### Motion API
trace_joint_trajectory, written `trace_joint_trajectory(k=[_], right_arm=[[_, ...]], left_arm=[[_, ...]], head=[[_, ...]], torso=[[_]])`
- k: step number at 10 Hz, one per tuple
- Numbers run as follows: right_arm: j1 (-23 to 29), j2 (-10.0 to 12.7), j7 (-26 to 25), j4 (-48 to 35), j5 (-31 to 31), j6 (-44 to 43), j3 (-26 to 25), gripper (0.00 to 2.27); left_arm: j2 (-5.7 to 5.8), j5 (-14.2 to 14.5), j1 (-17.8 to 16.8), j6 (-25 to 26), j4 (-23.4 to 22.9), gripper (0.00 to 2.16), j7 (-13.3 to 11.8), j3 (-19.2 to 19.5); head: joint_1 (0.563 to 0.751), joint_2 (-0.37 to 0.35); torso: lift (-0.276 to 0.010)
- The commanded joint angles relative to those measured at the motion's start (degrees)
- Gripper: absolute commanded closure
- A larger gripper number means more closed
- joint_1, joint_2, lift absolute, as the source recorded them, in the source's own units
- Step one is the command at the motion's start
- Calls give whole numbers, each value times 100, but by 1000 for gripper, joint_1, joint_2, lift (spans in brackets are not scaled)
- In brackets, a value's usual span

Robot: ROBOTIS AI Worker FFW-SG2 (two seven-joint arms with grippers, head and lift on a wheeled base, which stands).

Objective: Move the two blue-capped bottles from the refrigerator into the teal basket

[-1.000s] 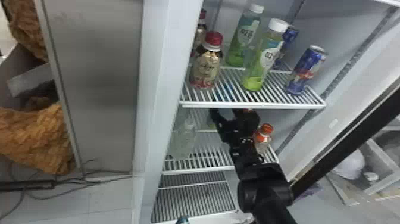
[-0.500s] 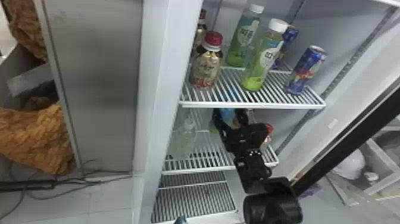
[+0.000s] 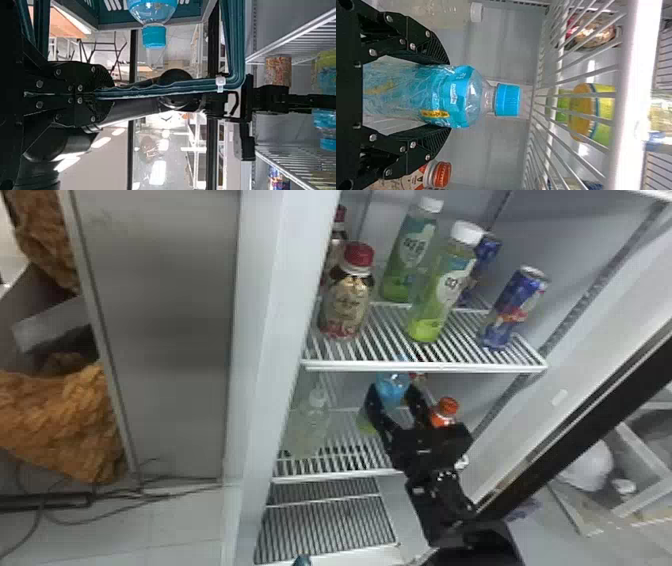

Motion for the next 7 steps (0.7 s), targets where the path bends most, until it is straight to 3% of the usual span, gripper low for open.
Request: trace_joint_trajectory(k=[1, 7], right_arm=[[393, 0, 38, -511, -44, 57, -58, 561], [1673, 70, 548, -1973, -273, 465, -366, 561]], left_arm=[[0, 0, 13, 0, 0, 1142, 0, 9], [-18, 0, 41, -14, 0, 1141, -9, 36]], head=[[695, -350], [695, -350]], torso=[[-144], [-144]])
